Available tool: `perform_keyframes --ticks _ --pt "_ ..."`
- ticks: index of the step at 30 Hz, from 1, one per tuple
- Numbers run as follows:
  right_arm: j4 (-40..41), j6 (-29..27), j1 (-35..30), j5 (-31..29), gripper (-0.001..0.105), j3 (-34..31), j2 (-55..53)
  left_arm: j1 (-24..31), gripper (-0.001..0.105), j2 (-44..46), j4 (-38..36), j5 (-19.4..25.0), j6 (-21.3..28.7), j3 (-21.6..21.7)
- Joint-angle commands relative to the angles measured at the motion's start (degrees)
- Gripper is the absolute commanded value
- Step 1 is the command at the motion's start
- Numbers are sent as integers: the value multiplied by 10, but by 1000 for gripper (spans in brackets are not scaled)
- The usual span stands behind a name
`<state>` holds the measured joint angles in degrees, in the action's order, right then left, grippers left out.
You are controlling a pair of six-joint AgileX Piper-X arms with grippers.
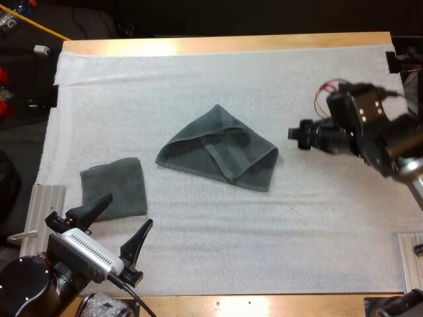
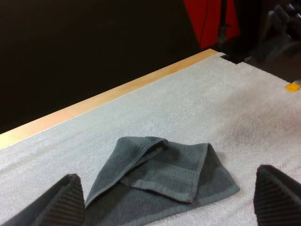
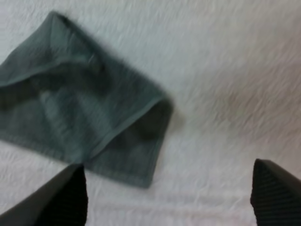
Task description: Pick towel from pile, fold and stack
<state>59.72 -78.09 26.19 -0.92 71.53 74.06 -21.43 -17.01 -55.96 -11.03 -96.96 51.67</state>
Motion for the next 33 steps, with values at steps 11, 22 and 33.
perform_keyframes --ticks 11,22,33 --pt "-193 139 92 25 70 -211 -47 -2 71 -1 6 4 -9 4" --pt "-346 248 100 52 70 -317 -18 -2 71 -1 6 1 -9 4" --pt "-430 291 100 85 42 -317 93 -2 71 -1 -2 -3 -18 4"
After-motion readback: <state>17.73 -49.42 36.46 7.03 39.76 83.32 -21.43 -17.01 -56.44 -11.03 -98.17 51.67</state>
